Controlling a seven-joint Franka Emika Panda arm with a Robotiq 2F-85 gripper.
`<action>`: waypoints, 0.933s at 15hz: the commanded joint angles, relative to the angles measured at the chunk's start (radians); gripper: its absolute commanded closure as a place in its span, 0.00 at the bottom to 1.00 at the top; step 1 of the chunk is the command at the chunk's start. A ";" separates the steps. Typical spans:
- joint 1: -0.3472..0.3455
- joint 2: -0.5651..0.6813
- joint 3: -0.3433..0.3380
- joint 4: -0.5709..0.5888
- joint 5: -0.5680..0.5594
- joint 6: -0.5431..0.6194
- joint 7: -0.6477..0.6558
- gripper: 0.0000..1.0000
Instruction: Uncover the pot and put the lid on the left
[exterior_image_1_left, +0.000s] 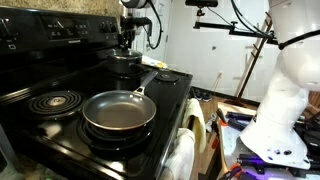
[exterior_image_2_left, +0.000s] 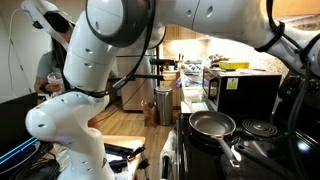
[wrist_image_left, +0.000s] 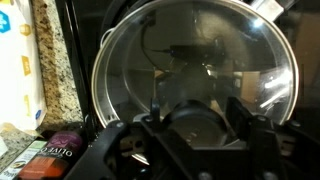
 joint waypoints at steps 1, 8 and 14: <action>-0.022 0.011 0.016 0.016 0.018 0.016 -0.035 0.63; -0.013 0.013 0.005 0.018 0.001 0.010 -0.007 0.67; -0.001 0.012 -0.007 0.044 -0.008 -0.100 0.038 0.67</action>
